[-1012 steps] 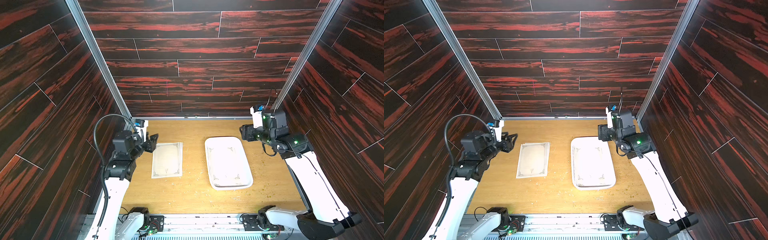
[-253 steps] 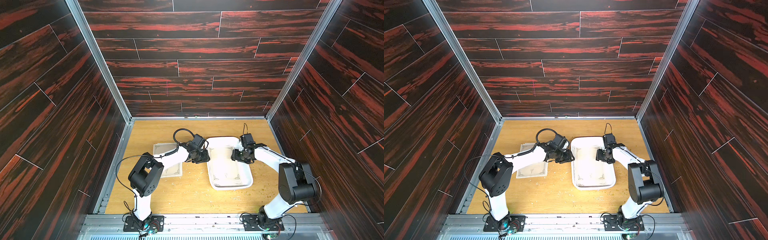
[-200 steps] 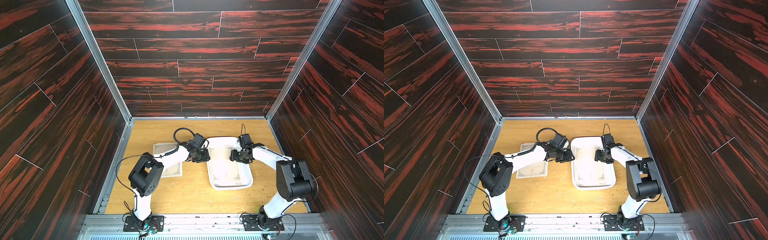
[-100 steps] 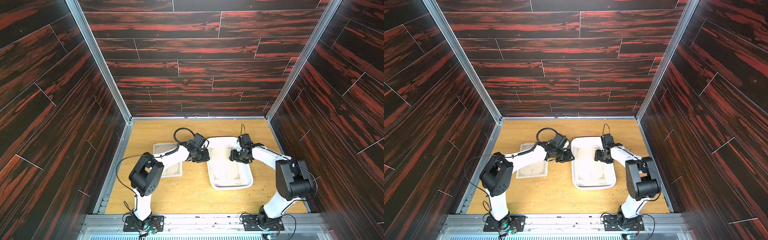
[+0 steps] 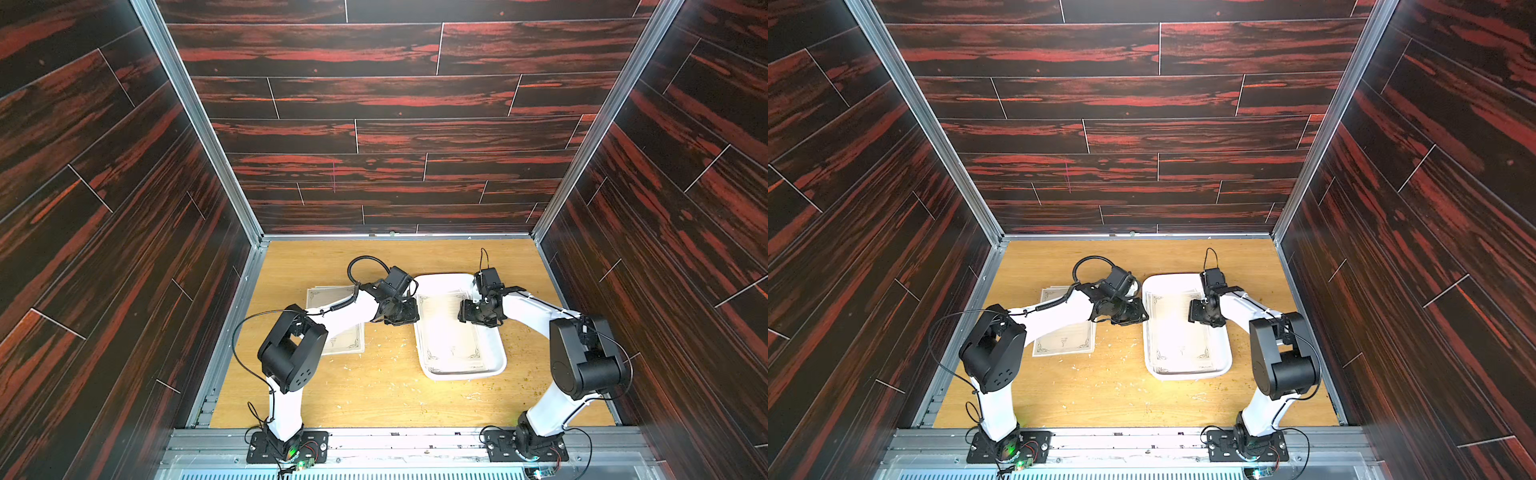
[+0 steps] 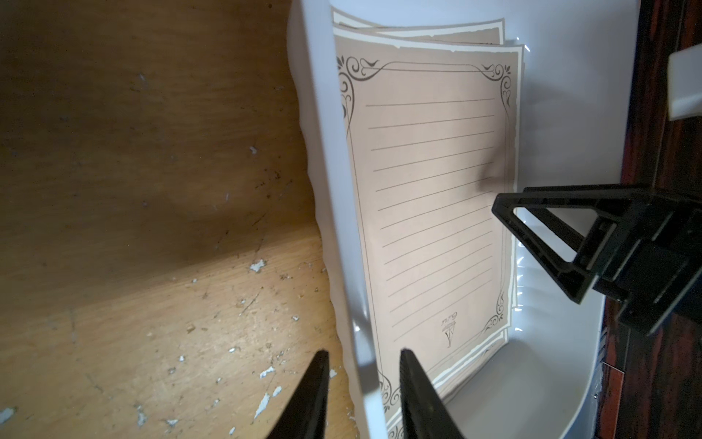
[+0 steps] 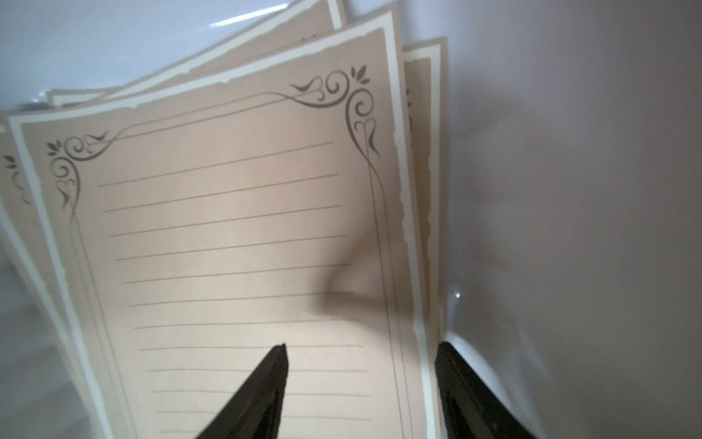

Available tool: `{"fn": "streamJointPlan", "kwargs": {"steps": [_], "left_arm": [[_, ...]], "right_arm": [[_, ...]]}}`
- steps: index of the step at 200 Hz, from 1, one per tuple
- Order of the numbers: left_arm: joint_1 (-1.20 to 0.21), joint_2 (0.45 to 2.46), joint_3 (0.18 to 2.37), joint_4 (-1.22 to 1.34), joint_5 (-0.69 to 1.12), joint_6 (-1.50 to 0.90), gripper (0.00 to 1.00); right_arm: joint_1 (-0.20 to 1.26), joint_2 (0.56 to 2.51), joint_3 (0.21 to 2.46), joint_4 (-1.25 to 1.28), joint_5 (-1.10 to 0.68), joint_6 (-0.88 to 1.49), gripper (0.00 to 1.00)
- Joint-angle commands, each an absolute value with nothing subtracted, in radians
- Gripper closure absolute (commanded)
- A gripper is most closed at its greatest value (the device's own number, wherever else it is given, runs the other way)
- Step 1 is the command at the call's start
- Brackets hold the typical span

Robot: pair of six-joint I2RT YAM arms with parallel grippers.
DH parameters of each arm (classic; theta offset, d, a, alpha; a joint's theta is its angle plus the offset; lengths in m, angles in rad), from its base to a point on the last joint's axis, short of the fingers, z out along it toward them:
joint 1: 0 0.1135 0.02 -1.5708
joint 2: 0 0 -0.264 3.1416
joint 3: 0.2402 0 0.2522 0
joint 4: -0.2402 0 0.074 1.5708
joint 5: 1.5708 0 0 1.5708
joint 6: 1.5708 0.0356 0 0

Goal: Take out the stationery paper from the storage box
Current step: Pick up the stationery paper from the storage box.

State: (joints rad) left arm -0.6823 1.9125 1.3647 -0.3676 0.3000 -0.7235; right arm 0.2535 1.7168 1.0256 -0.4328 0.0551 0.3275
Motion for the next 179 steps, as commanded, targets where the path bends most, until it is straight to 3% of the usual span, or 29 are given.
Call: {"fn": "streamJointPlan", "kwargs": {"steps": [1,179], "left_arm": [[-0.686,1.925,1.39,-0.39,0.302,-0.723,0.66],[-0.686,1.941,1.393,-0.393,0.313,-0.729,0.65]], "right_arm": [[0.26,1.741,1.052,-0.438,0.084,0.318,0.34],[0.309,1.724,1.075,-0.452,0.088,0.314,0.33]]}}
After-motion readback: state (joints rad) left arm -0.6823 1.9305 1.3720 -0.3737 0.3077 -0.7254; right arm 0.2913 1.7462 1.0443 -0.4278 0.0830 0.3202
